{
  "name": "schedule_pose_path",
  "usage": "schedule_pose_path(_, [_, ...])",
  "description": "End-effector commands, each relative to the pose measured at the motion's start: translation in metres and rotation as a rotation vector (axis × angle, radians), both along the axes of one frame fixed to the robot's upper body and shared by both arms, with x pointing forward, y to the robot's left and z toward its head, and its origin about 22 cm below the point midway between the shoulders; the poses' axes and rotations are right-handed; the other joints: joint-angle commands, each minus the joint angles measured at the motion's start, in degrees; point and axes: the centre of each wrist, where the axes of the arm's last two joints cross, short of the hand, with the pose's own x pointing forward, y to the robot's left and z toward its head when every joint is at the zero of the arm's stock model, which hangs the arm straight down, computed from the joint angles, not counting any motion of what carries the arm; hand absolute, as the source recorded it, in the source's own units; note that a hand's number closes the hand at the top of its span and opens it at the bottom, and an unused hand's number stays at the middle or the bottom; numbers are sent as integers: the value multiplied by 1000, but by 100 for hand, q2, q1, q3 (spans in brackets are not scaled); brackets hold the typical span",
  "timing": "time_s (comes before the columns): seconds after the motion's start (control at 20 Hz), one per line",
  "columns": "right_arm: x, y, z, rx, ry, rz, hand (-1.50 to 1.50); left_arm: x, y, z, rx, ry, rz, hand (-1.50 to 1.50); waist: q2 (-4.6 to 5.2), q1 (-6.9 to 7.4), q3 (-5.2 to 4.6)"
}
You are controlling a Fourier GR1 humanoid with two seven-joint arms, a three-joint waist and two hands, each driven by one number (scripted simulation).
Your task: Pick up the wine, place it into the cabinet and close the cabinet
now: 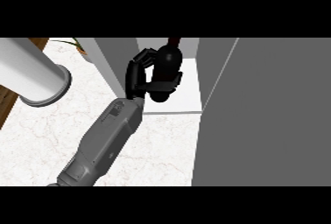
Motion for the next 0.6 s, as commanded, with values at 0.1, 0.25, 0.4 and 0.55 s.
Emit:
schedule_pose_path(0.1, [-32, -5, 5, 37, -21, 42, -150, 20, 3, 1, 17, 12, 45, 150, 20, -96, 0])
schedule_pose_path(0.25, [-18, -1, -5, 48, -16, 69, -150, 24, -4, 12, 72, -62, 61, 150, 18, -70, 2])
schedule_pose_path(0.4, [-20, 0, 9, 32, -39, 61, -150, 26, -4, 9, 80, -74, 77, 150, 20, -79, -2])
schedule_pose_path(0.55, [-26, -10, -2, 30, -39, 56, -150, 28, 3, 1, 77, -88, 117, 150, 38, -150, 3])
